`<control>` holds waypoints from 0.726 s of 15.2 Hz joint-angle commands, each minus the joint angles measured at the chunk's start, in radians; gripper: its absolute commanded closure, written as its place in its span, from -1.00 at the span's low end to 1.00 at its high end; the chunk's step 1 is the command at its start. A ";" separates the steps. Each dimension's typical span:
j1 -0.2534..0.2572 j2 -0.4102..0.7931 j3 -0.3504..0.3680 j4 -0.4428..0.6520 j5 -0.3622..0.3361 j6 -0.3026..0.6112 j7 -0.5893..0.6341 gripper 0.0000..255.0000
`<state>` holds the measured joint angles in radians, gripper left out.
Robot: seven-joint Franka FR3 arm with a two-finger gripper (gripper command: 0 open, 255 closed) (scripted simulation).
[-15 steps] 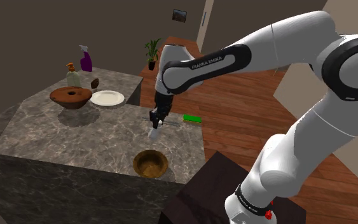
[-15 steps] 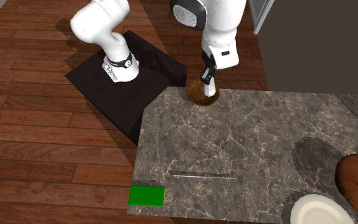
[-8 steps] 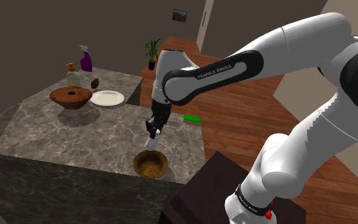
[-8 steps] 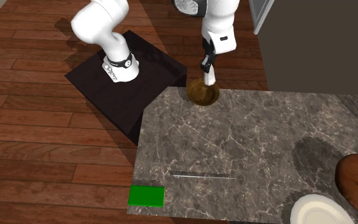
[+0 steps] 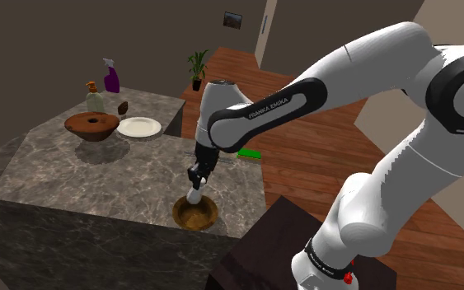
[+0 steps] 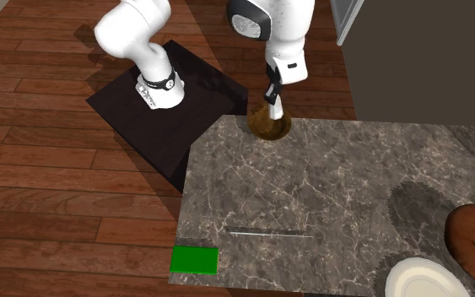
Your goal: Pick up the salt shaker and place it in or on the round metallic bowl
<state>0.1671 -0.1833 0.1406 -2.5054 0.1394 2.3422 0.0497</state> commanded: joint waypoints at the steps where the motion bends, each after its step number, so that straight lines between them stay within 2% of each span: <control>1: -0.001 0.018 0.000 -0.011 0.001 0.030 -0.003 1.00; 8: 0.001 0.094 0.003 -0.042 0.002 0.136 -0.009 1.00; 11: 0.001 0.099 0.004 -0.044 0.002 0.143 -0.009 1.00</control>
<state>0.1679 -0.0863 0.1442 -2.5493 0.1414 2.4829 0.0411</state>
